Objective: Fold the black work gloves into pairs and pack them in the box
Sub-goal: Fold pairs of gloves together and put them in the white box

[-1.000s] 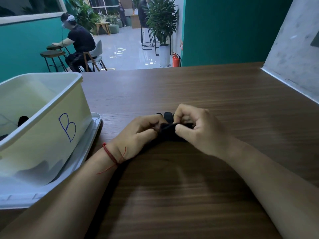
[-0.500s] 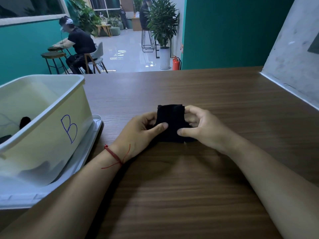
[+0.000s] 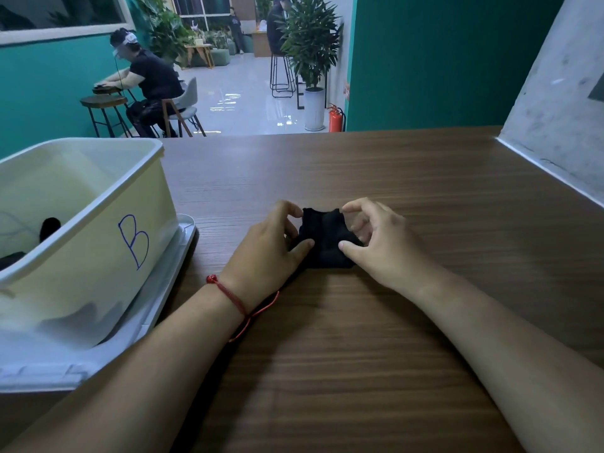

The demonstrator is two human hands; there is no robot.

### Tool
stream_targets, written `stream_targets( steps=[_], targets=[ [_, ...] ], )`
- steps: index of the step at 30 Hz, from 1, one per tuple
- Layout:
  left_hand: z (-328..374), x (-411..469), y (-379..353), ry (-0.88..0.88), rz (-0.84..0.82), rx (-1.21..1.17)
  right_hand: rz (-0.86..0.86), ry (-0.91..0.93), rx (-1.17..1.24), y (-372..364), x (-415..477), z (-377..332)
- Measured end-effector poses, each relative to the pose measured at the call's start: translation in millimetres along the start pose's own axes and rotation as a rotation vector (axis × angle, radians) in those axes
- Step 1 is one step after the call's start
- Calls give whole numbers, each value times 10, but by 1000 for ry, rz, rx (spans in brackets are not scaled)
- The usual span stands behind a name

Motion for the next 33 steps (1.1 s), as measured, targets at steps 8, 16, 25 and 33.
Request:
stream_targets(
  steps=[8, 16, 25, 33],
  targets=[
    [-10, 4, -118, -147, -71, 255, -232, 197, -186, -172, -45, -141],
    [187, -48, 31, -384, -92, 196, -282, 118, -256, -152, -56, -138],
    [274, -46, -19, -508, -100, 293, -232, 227, -168, -104, -67, -233],
    [441, -97, 189, -458, 63, 139, -89, 183, 17, -2, -47, -198]
  ],
)
Point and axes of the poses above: each hand's wrist, its own x-axis towards the middle knuckle, its own y-axis out of the back of the hand, z = x × y, the point moved 6 cm from there along x, towards the middle knuckle, and after that the axes turned 6 degrees about x, right-handed, at the moved point
